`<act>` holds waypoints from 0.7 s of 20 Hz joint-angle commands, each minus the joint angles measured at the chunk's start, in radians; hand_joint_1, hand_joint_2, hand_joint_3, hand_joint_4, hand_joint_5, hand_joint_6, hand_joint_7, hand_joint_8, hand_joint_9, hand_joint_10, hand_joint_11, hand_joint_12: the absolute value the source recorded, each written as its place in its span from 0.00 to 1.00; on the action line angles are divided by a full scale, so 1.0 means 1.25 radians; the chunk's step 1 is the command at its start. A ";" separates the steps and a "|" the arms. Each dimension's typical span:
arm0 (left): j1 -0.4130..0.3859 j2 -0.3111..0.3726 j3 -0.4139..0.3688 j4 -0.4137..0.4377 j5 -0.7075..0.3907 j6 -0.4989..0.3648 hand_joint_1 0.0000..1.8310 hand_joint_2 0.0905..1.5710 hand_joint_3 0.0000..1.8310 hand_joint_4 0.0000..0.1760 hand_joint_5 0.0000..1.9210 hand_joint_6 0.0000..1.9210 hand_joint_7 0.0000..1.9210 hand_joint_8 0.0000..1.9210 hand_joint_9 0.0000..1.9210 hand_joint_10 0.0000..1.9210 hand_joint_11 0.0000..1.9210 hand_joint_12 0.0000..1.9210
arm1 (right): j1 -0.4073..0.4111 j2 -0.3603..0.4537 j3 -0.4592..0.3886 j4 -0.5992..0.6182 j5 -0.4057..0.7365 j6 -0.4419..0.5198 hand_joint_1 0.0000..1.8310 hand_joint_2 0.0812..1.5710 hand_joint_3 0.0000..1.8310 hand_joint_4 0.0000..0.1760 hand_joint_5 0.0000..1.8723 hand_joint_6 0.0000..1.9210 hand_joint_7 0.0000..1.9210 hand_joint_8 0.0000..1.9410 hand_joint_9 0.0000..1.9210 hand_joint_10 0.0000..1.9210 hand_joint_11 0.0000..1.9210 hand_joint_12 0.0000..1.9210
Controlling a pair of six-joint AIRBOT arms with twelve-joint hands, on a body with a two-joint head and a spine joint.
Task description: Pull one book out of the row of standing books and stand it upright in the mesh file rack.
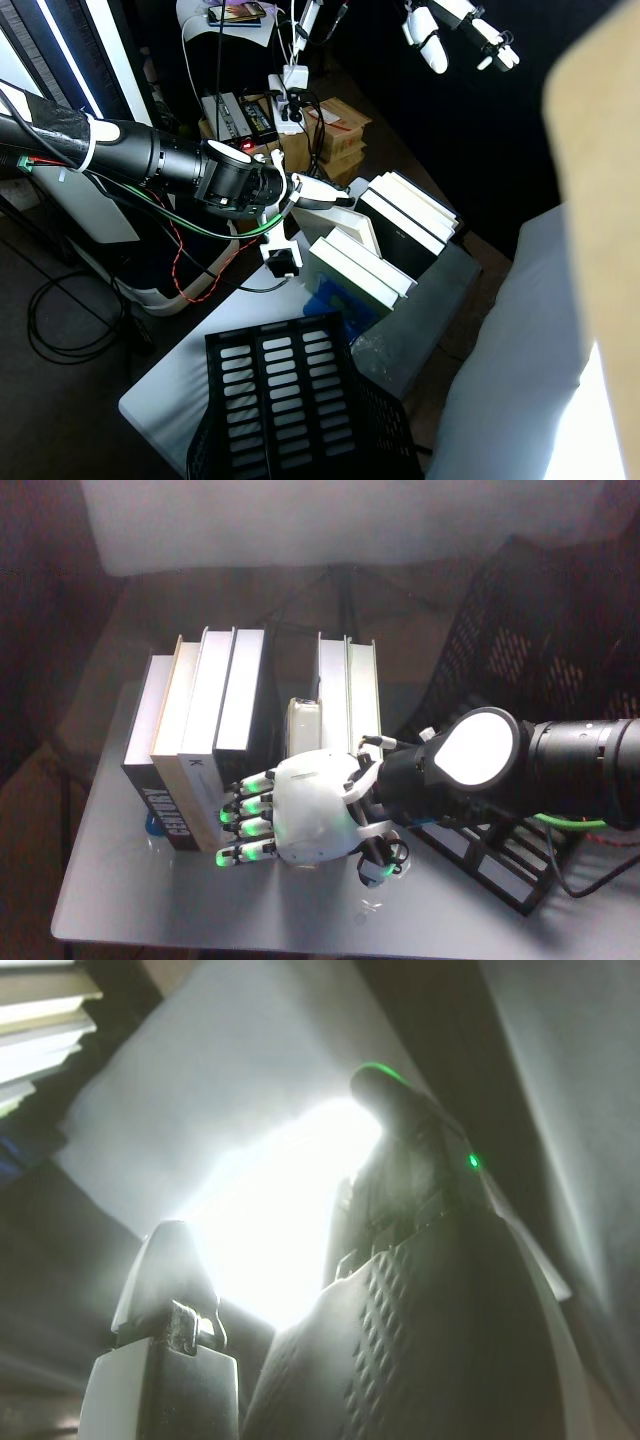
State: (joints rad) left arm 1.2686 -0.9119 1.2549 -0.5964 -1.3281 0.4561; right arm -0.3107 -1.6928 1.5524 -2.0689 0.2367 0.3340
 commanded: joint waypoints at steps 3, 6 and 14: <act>-0.011 0.012 0.011 -0.018 -0.090 0.001 0.22 0.89 0.00 0.20 0.05 0.00 0.02 0.00 0.01 0.01 0.00 0.77 | -0.025 0.015 0.004 0.005 -0.015 0.013 0.56 0.48 0.00 0.00 0.00 0.00 0.00 0.00 0.00 0.00 0.00 0.00; -0.039 0.014 0.021 0.004 -0.072 0.005 0.22 0.89 0.00 0.22 0.04 0.00 0.01 0.00 0.01 0.02 0.00 0.75 | -0.025 0.015 0.006 0.005 -0.015 0.013 0.56 0.48 0.00 0.00 0.00 0.00 0.00 0.00 0.00 0.00 0.00 0.00; -0.064 0.014 0.030 0.022 -0.066 0.010 0.22 0.89 0.00 0.42 0.04 0.01 0.01 0.00 0.01 0.01 0.00 1.00 | -0.025 0.031 0.002 0.067 -0.015 0.012 0.56 0.48 0.00 0.00 0.00 0.00 0.00 0.00 0.00 0.00 0.00 0.00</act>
State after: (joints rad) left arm 1.1984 -0.9054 1.2839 -0.5423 -1.2896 0.4698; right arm -0.3130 -1.6749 1.5459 -1.9965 0.2394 0.3302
